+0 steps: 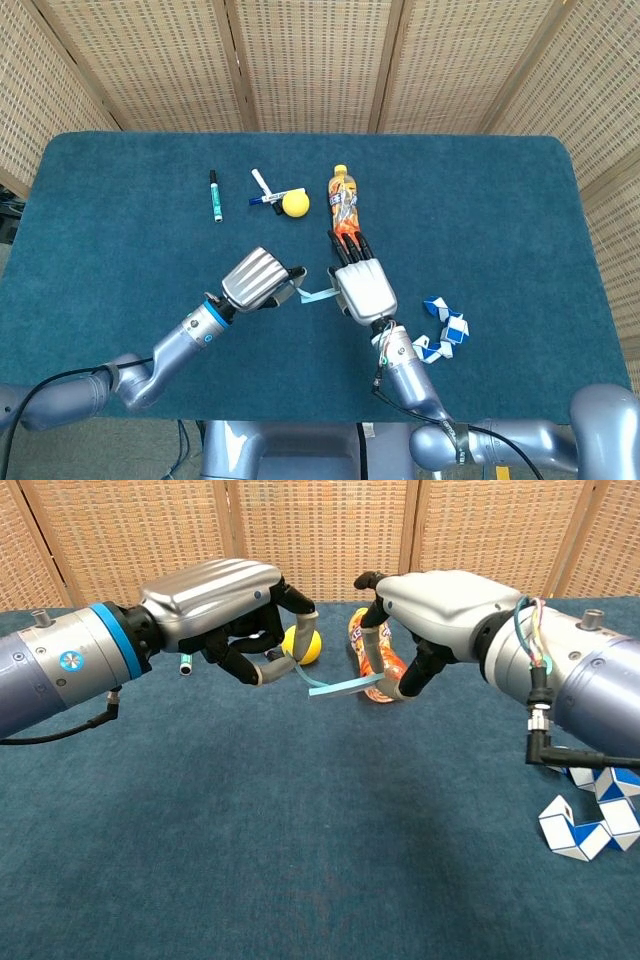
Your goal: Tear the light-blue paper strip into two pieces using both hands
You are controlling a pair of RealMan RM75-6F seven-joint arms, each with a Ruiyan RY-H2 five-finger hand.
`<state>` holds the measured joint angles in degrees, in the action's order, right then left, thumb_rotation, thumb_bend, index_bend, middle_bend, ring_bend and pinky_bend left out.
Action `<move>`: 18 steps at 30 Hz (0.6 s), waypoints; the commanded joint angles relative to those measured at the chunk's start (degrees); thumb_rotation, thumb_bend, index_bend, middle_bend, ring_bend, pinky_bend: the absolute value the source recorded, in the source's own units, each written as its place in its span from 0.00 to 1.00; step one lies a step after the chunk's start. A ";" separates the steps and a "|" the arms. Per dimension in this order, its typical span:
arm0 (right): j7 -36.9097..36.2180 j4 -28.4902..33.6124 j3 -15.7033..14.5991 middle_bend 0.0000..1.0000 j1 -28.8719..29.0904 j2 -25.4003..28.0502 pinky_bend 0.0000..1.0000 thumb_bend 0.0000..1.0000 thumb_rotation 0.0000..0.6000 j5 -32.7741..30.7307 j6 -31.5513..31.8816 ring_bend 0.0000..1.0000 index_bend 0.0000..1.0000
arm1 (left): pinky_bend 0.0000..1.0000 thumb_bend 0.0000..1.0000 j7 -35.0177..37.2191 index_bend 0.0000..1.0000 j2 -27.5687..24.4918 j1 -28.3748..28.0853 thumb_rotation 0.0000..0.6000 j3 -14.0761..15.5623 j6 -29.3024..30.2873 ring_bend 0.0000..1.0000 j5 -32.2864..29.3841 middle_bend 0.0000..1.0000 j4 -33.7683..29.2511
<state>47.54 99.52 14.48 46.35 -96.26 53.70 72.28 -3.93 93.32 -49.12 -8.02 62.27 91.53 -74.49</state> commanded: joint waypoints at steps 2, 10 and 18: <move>-0.18 0.06 0.06 0.00 -0.05 0.26 0.00 0.52 1.00 -0.03 0.08 0.00 0.65 | 0.94 0.57 -0.22 0.67 0.12 -0.05 1.00 0.10 0.05 1.00 -0.18 0.95 0.20; -0.97 -0.33 0.09 0.00 -0.09 0.88 0.00 0.52 1.00 0.31 -0.01 0.00 0.65 | 0.94 0.62 -0.37 0.77 0.21 0.19 1.00 0.44 0.31 1.00 -0.74 0.95 1.41; -2.35 -3.14 0.19 0.00 -0.40 1.93 0.00 0.52 1.00 0.10 -0.66 0.00 0.65 | 0.94 0.62 3.03 0.78 -3.15 3.72 1.00 3.38 2.51 1.00 -0.79 0.95 4.99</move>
<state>45.52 96.78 14.62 46.05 -94.52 53.97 71.82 -2.20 91.12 -46.47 -5.50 64.01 90.79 -70.70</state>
